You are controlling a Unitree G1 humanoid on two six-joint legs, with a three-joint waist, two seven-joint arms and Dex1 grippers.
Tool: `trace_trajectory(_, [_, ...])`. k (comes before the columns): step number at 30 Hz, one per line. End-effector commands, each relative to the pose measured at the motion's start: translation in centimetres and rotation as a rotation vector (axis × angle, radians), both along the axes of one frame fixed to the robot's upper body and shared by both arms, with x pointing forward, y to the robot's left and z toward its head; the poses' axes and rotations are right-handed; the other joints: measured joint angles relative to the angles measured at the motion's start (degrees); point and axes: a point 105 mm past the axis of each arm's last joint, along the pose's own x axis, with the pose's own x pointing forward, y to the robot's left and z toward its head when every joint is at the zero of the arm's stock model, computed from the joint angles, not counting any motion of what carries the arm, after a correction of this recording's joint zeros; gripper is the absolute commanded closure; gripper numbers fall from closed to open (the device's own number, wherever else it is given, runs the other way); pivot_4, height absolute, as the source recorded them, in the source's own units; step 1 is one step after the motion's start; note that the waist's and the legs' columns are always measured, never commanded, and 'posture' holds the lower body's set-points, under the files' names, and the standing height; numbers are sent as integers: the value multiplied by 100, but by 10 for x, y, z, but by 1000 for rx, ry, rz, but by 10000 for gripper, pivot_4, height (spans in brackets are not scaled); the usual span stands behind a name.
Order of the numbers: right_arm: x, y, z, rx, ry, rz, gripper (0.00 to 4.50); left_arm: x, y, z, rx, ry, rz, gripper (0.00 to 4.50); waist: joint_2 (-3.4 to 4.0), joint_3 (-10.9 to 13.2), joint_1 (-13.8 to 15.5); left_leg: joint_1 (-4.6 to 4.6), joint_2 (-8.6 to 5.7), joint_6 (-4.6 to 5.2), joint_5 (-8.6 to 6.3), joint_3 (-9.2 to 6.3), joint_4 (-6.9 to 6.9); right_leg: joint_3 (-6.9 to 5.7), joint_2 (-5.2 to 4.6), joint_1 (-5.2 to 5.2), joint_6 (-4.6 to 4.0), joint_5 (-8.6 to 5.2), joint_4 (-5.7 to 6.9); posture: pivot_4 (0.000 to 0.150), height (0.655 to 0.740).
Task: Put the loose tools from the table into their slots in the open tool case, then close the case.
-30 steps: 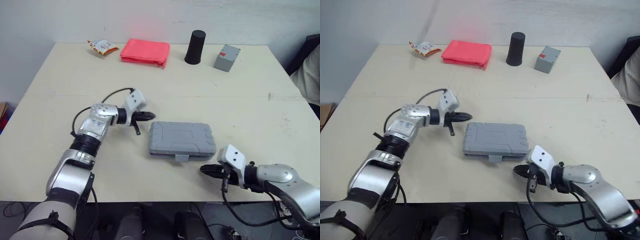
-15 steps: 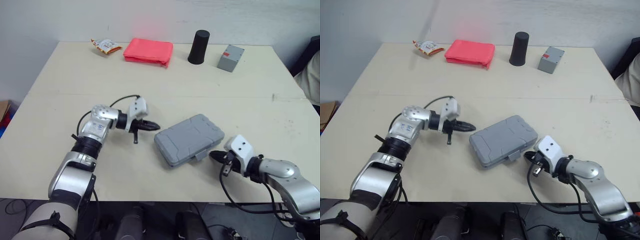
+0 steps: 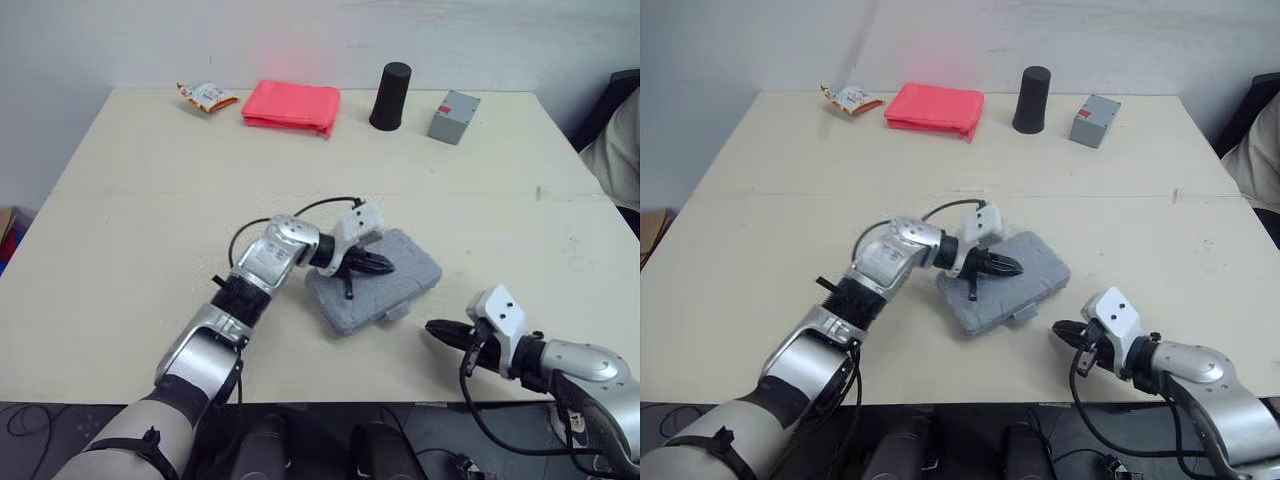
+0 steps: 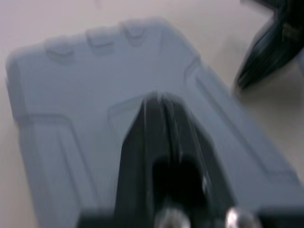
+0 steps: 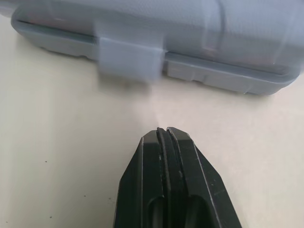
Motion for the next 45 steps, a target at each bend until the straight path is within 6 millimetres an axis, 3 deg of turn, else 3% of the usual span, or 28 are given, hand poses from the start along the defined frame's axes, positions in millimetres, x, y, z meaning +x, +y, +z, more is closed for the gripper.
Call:
trace_trajectory(1, [-3, 6, 12, 11, -45, 19, 44308, -10, 43, -84, 271, 153, 74, 45000, 14, -58, -9, 38, 4, 23, -42, -2, -8, -3, -5, 42, -1, -1, -26, 1500, 7355])
trace_trajectory(4, [-4, 5, 12, 6, -41, 18, 44308, -14, 39, -80, 240, 143, 40, 45000, 4, -163, -37, 115, 31, -6, -108, -10, -24, 15, -4, 139, -18, -10, -80, 1500, 7355])
trace_trajectory(10, [0, 9, 15, 6, -51, 33, 44308, -11, 29, -68, 183, 119, 40, 45000, 21, -180, -13, 109, 36, -10, -111, -22, -27, 33, -4, 133, -45, -24, -78, 1500, 7355])
trace_trajectory(14, [8, 21, 28, 69, -83, 54, 44308, -15, 23, -63, 155, 117, 18, 45000, 21, -180, -11, 106, 36, 11, -99, -23, -26, 32, -4, 131, -47, -25, -78, 1500, 7355])
trace_trajectory(30, [27, 37, -2, 5, -13, 65, 44308, -22, 12, -49, 126, 69, -30, 45000, 27, -175, -39, 96, 34, 12, -94, -27, -52, 27, -8, 116, -56, -30, -88, 1500, 7355])
trace_trajectory(45, [31, 44, -16, 21, 13, 30, 44308, -33, 8, -58, 182, 22, -100, 45000, 25, -177, -142, 100, 34, -17, -103, -31, -70, 28, -11, 116, -57, -30, -93, 1500, 7355])
